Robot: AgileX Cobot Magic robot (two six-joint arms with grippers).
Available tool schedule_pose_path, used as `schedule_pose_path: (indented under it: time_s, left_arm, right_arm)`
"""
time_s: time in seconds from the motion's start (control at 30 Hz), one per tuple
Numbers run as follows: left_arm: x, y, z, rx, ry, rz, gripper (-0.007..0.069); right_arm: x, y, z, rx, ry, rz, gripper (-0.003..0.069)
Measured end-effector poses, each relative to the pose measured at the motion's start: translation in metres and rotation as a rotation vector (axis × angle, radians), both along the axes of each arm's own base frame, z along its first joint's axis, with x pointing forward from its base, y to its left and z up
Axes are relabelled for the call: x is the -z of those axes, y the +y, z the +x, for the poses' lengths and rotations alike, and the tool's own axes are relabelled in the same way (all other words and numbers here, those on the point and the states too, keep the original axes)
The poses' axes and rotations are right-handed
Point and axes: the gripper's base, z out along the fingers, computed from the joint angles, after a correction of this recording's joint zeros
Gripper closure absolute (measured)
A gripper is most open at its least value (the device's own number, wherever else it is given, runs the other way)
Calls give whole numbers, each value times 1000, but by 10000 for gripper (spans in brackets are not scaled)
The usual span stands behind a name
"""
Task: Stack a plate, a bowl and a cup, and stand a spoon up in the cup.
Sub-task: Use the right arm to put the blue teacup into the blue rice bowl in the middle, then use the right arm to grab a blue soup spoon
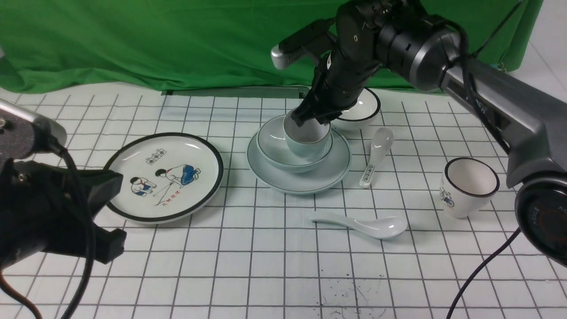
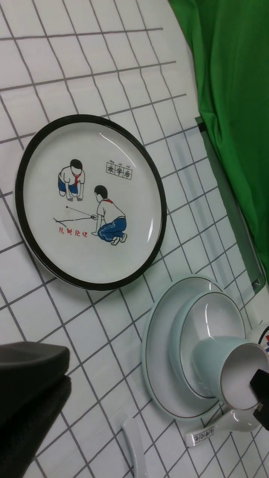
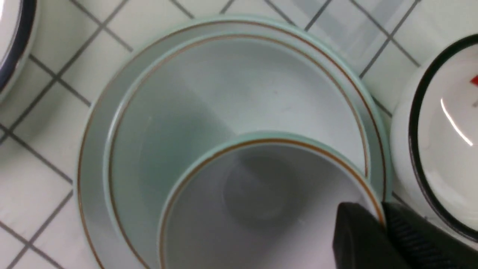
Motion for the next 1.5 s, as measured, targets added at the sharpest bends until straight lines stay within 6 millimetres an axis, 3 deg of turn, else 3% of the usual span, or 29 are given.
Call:
schedule_pose_path:
  time_s: [0.27,0.43,0.6,0.7,0.83,1.0,1.1,1.2,1.4,1.43,1.5]
  left_arm:
    - [0,0,0,0,1,-2,656]
    - [0,0,0,0,1,-2,656]
    - [0,0,0,0,2,-4,656]
    - [0,0,0,-1,2,-6,656]
    - [0,0,0,-1,2,-6,656]
    - [0,0,0,-2,7,-9,656]
    - [0,0,0,-2,8,-10,656]
    - [1,0,0,-4,12,-12,656]
    - [1,0,-1,-5,17,-15,656]
    - [1,0,-1,-5,17,-15,656]
    - [1,0,-1,-5,17,-16,656]
  right_arm:
    - [16,5,7,43,-8,39,579]
    - [15,4,8,55,-9,46,531]
    - [15,4,8,65,-6,52,425]
    - [12,2,6,72,4,50,323]
    - [-15,-2,-2,46,-15,48,239]
    - [-97,-24,-39,-50,-97,27,210]
    - [-109,-34,-57,-113,-90,-24,209]
    - [-87,-43,-73,-189,21,-126,209]
    - [-2,-48,-87,-283,248,-249,205]
    - [-2,-47,-87,-283,246,-248,204]
    - [19,-44,-91,-323,276,-268,183]
